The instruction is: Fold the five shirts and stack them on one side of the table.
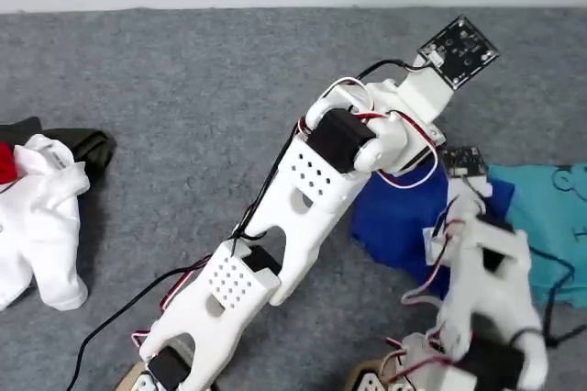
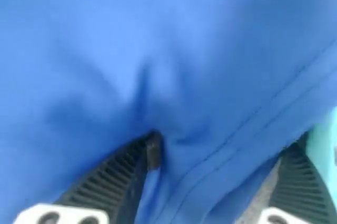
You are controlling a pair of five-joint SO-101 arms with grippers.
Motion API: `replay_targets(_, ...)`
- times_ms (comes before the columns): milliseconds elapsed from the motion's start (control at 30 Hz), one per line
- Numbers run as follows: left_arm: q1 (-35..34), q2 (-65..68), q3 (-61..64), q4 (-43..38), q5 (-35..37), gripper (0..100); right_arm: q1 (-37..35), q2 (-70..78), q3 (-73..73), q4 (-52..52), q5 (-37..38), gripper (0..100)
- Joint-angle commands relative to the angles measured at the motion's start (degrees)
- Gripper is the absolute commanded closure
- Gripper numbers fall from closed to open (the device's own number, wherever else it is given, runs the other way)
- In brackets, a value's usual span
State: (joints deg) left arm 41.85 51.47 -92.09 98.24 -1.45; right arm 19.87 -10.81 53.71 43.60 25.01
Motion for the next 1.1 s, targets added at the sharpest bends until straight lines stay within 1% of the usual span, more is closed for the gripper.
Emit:
replay_targets(0,0.3,-4.1,-1.0,0.5,-0.4,85,-2.1,10.2,-9.7,3.7,-0.8,63.0)
replay_targets(100,0.3,-4.1,-1.0,0.5,-0.4,85,-7.0,13.2,-15.6,8.5,-0.8,63.3)
replay_targets(167,0.2,-4.2,-1.0,0.5,-0.4,85,-9.9,13.9,-17.2,9.8,-0.4,66.7)
replay_targets(267,0.2,-4.3,-1.0,0.6,-0.4,85,-11.8,14.4,-17.7,9.7,-0.4,77.9)
replay_targets(400,0.2,-4.4,-1.1,1.6,-0.4,85,-11.8,14.0,-17.7,9.8,-0.6,96.3)
replay_targets(433,0.2,-4.4,-1.1,1.8,-0.4,85,-11.8,14.0,-17.7,9.8,-0.6,99.6)
replay_targets(533,0.2,-4.4,-1.1,1.8,-0.4,85,-11.8,13.9,-17.7,9.7,-0.6,96.3)
replay_targets(633,0.2,-4.4,-1.1,1.8,-0.4,85,-11.8,13.9,-17.8,9.8,-0.6,99.1)
replay_targets(733,0.2,-4.3,-1.1,1.8,-0.4,85,-11.7,13.8,-19.2,10.1,-0.6,98.8)
replay_targets(933,0.2,-4.0,-1.1,1.8,-0.4,85,-9.3,10.3,-28.4,10.2,-0.8,98.9)
replay_targets(1067,0.2,-4.0,-1.0,1.8,-0.4,85,-6.1,6.4,-36.6,9.8,-4.6,98.9)
